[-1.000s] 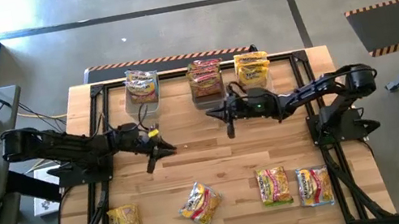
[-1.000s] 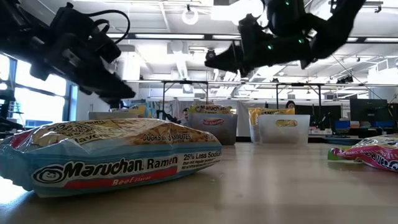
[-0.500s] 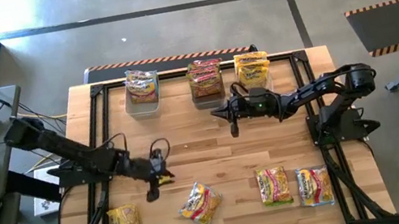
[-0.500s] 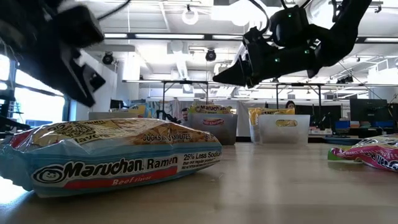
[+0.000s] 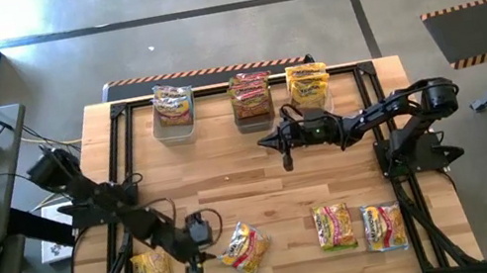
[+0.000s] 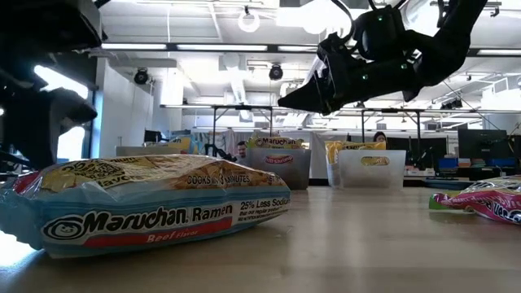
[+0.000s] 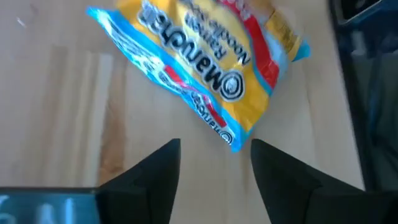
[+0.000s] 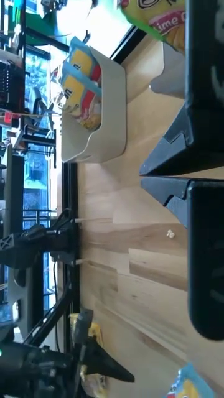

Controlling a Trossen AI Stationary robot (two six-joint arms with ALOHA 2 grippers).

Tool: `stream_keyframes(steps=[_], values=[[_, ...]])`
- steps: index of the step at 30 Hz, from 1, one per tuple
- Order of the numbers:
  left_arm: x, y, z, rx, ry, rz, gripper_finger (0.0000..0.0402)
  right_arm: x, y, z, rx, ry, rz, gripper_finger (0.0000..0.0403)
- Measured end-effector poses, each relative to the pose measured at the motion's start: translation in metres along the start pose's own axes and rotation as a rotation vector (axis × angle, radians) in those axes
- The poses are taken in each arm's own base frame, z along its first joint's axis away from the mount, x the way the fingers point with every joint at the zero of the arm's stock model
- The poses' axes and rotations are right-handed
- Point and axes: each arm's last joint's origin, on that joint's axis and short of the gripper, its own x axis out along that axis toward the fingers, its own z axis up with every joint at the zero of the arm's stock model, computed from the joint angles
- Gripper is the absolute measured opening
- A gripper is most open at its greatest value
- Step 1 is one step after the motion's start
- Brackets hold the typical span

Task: Sort Maruchan noodles
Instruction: Put the blue noodle pack into the gray bin

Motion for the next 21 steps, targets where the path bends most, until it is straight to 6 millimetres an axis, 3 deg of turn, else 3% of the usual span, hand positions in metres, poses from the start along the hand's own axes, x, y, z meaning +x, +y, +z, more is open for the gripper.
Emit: stream_keyframes(steps=[13,17,21], values=[[0.051,-0.026,0.009,0.164,0.127,0.153,0.0191,0.000,0.000,0.000,-0.026,0.001,-0.001,0.0000],[0.054,-0.029,0.015,0.240,0.140,0.229,0.0158,0.000,0.000,0.000,-0.016,0.002,0.000,0.0000],[0.051,-0.026,0.019,0.293,0.125,0.287,0.0097,0.000,0.000,0.000,0.014,0.003,0.001,0.0000]])
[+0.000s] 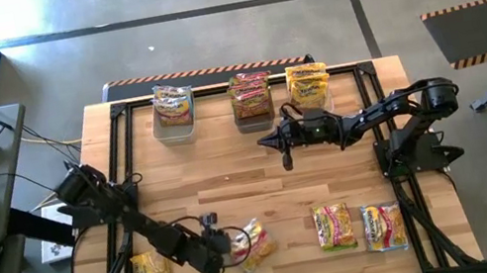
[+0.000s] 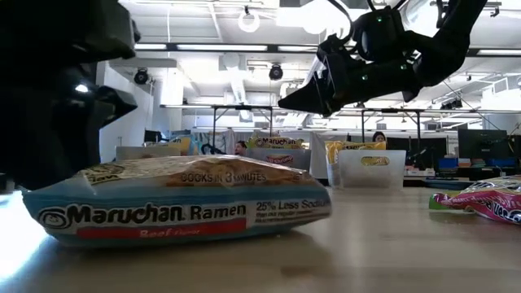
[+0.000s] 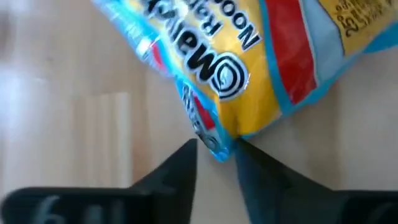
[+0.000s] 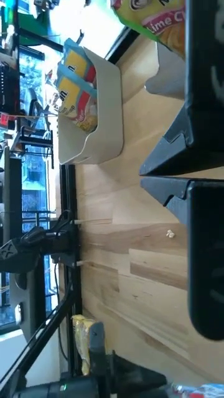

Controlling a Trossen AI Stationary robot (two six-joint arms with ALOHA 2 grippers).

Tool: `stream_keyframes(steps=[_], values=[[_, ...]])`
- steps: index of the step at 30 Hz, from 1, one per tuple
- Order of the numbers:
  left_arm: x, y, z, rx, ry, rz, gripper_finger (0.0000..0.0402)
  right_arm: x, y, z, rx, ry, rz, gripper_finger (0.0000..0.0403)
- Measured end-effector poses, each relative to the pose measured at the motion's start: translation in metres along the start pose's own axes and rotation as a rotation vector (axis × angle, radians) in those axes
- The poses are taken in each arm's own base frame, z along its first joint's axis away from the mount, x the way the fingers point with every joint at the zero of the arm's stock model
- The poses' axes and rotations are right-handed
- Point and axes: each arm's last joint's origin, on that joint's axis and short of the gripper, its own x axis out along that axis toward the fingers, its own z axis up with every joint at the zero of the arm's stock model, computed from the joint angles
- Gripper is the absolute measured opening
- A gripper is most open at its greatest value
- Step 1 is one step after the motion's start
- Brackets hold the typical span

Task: Sort Maruchan noodles
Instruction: Put the blue noodle pack into the gray bin

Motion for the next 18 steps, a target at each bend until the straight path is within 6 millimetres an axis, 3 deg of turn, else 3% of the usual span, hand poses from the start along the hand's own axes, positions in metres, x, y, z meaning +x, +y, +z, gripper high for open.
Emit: stream_keyframes(steps=[6,13,18], values=[[-0.004,0.023,0.002,-0.025,0.058,0.116,0.0008,0.000,0.000,-0.003,0.043,0.036,-0.004,0.0007],[-0.012,0.048,0.016,-0.002,-0.018,0.245,0.0001,0.000,0.000,-0.005,0.071,0.056,-0.020,0.0067],[-0.013,0.050,0.017,-0.080,0.051,0.062,0.0022,0.002,-0.001,-0.002,0.070,0.049,-0.021,0.0121]])
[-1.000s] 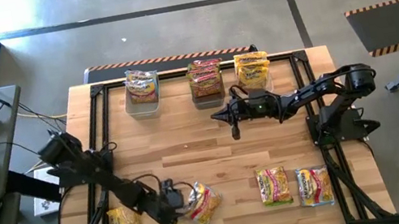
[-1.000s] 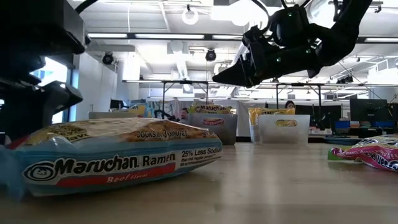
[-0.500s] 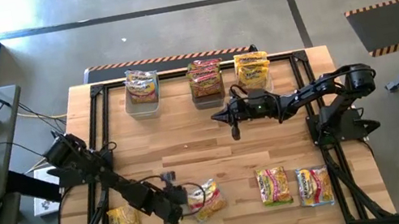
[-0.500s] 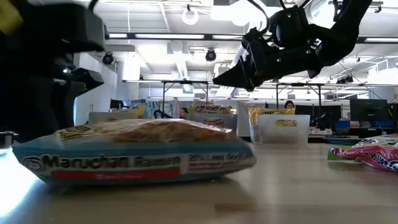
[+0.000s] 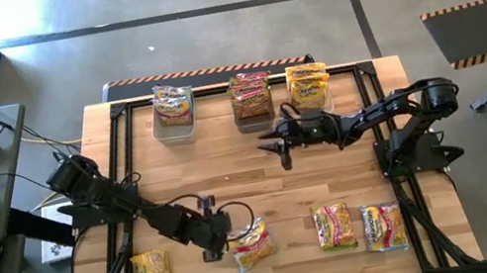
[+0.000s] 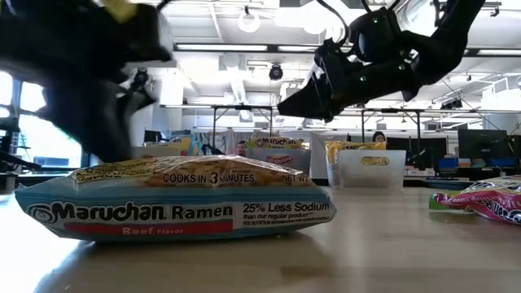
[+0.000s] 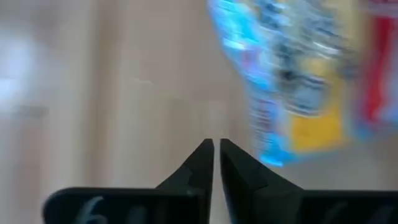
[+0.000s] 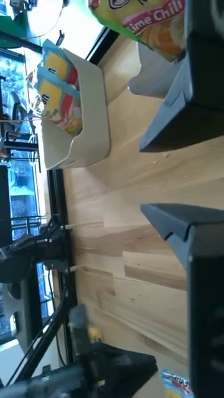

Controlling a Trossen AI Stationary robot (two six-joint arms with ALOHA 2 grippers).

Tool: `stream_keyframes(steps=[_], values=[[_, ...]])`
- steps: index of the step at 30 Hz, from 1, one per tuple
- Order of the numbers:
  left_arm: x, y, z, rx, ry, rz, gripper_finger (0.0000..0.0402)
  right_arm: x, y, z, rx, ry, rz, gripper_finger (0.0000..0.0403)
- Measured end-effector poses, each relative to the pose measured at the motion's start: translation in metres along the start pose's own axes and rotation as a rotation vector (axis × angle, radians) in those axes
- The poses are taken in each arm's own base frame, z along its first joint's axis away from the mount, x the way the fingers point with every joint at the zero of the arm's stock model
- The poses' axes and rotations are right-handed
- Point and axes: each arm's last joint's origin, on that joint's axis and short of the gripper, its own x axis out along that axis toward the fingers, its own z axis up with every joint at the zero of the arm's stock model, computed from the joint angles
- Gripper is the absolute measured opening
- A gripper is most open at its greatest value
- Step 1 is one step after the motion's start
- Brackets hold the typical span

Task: Sort Maruchan noodles
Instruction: Put the blue noodle pack into the gray bin

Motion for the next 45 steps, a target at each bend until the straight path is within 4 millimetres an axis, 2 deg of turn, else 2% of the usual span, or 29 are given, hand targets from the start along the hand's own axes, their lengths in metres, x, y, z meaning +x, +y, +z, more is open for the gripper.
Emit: stream_keyframes(steps=[5,14,20,24,27,31,37,45], values=[[0.001,-0.004,-0.003,0.006,0.095,-0.176,0.0075,0.002,0.000,0.003,0.000,-0.002,0.000,0.0153],[0.008,-0.008,0.002,0.068,0.004,-0.121,0.0195,0.001,-0.002,0.002,-0.001,0.003,-0.061,0.0156],[0.020,-0.027,0.000,0.322,-0.067,-0.162,0.0215,0.001,-0.002,0.002,-0.004,0.006,-0.062,0.0156],[0.030,-0.031,-0.002,0.351,-0.051,-0.206,0.0205,0.001,-0.002,0.002,-0.004,0.006,-0.076,0.0156],[0.034,-0.033,-0.003,0.344,-0.046,-0.221,0.0183,0.001,-0.002,0.002,-0.004,0.006,-0.080,0.0156],[0.033,-0.033,0.000,0.344,-0.081,-0.204,0.0122,0.001,-0.002,0.002,0.015,0.007,-0.075,0.0156],[0.026,-0.027,0.002,0.378,-0.110,-0.082,0.0013,0.002,0.002,0.001,0.025,0.014,-0.044,0.0156],[0.017,-0.014,0.000,0.403,-0.104,0.176,0.0003,0.002,0.018,-0.001,0.057,0.039,0.110,0.0156]])
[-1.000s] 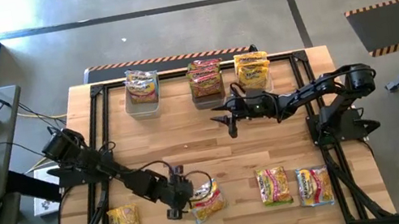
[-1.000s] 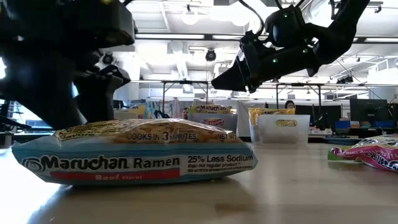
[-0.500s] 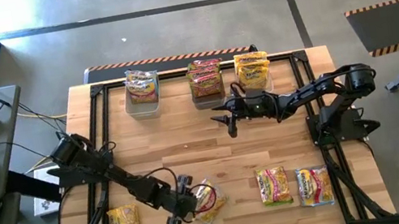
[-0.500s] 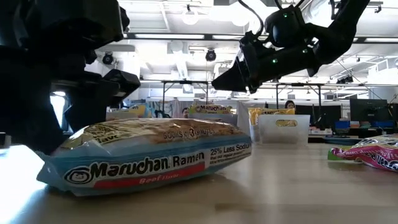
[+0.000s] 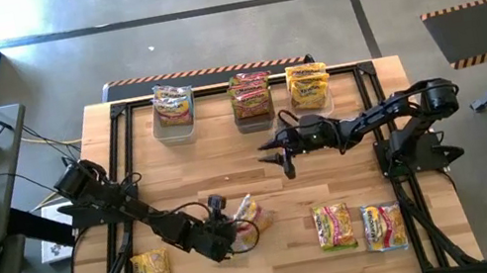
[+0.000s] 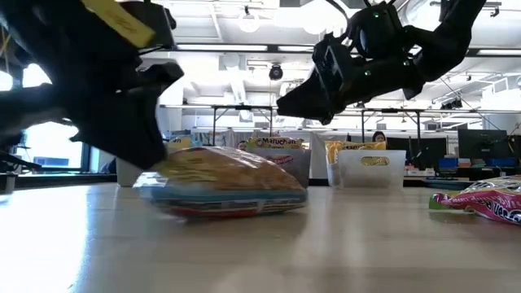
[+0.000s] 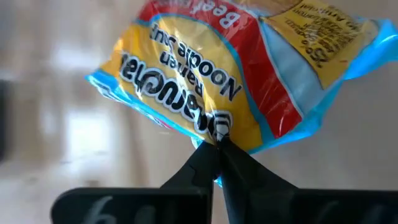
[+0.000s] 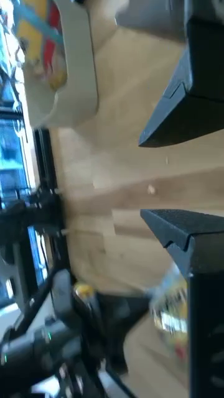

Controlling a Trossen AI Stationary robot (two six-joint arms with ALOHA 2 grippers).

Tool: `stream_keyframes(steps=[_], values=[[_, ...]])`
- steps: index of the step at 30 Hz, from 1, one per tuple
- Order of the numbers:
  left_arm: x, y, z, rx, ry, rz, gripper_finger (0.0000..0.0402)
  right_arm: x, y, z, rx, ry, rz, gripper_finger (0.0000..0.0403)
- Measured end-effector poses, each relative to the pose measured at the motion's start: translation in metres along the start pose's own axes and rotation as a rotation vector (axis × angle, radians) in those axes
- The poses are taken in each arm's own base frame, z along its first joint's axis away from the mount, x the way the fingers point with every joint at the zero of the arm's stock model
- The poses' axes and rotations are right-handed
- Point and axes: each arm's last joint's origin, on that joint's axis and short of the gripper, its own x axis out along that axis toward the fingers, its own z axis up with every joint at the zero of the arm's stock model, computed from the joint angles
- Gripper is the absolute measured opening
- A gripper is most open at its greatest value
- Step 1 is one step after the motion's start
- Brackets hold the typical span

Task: Sort Maruchan noodles
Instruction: Put the blue noodle pack into the gray bin

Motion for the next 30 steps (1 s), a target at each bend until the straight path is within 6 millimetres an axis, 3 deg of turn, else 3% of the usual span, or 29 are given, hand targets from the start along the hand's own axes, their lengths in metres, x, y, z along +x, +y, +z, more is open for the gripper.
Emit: stream_keyframes(steps=[6,15,20,30], values=[[-0.006,0.008,-0.005,0.010,0.027,0.192,0.0001,0.001,0.003,-0.004,0.121,0.039,0.092,0.0169],[-0.005,0.013,-0.016,0.060,0.056,0.378,0.0000,0.018,0.011,-0.032,0.333,0.195,0.226,0.0227],[-0.005,0.015,-0.018,0.068,0.056,0.440,0.0000,0.032,0.016,-0.041,0.344,0.213,0.307,0.0250],[-0.005,0.015,-0.016,0.062,0.041,0.476,0.0000,0.052,0.018,-0.044,0.280,0.090,0.455,0.0252]])
